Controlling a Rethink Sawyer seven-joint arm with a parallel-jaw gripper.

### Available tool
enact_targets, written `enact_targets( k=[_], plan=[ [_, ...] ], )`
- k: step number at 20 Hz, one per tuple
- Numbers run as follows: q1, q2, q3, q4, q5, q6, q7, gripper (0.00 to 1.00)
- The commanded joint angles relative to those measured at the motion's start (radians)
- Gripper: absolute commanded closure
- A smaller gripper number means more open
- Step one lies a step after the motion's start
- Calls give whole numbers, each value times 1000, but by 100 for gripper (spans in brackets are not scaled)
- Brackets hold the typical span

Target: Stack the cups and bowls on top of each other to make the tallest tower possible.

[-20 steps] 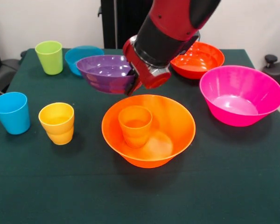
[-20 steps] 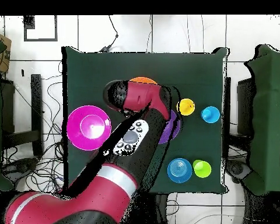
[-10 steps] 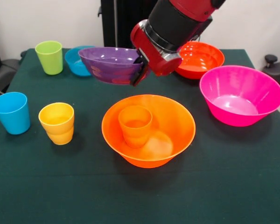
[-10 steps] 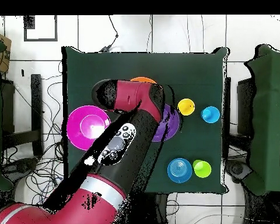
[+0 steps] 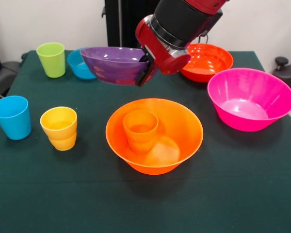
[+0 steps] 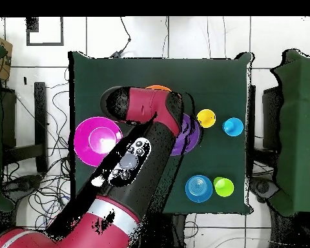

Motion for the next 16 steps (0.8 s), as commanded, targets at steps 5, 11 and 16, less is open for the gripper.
enact_targets(
  k=[5,11,16],
  plan=[
    [-49,2,164,23,27,86,30,100],
    [-58,-4,179,25,29,91,27,100],
    [-140,35,213,-97,49,156,-15,100]
  ],
)
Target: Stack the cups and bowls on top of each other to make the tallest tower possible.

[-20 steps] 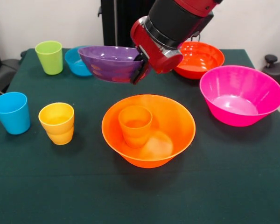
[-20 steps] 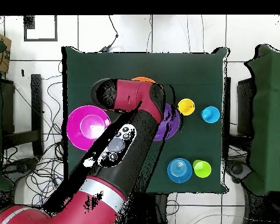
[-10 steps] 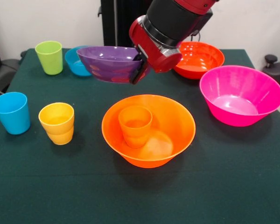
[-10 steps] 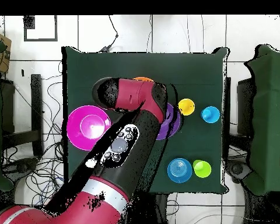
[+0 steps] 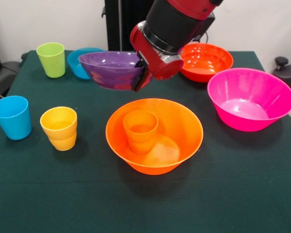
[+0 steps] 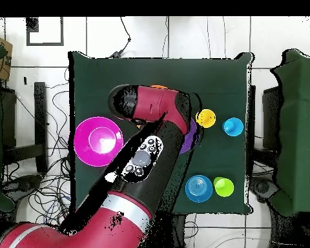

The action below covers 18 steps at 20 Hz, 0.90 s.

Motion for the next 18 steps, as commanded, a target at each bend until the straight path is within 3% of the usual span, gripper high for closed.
enact_targets(
  k=[1,5,12,18],
  plan=[
    [-98,33,176,-106,35,168,-16,100],
    [-129,40,209,-157,50,202,-29,100],
    [-144,31,253,-129,80,119,20,100],
    [-147,31,243,-189,73,214,17,100]
  ],
)
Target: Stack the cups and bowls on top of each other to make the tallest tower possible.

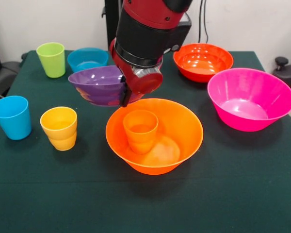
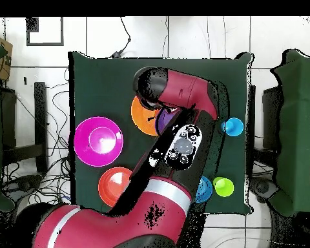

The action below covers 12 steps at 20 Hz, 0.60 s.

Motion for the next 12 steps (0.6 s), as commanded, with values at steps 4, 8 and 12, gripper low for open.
enact_targets(
  k=[4,8,12],
  plan=[
    [-4,19,131,-108,6,178,21,100],
    [-7,22,136,-127,10,195,22,100],
    [-15,30,147,-140,15,194,20,100]
  ],
)
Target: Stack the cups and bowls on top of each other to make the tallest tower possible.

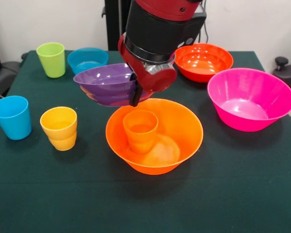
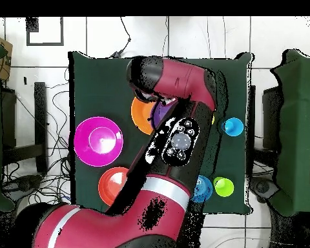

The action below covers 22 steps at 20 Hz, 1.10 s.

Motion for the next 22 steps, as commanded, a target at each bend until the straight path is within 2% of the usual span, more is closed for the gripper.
enact_targets(
  k=[1,7,10,12,18,22],
  plan=[
    [-15,31,136,-59,12,108,20,100],
    [-4,29,140,-52,17,99,34,100],
    [-4,36,152,-9,15,27,29,100],
    [8,59,119,-22,-16,10,40,100],
    [2,76,155,17,2,-17,36,100],
    [31,117,110,-3,-50,-59,48,100]
  ],
)
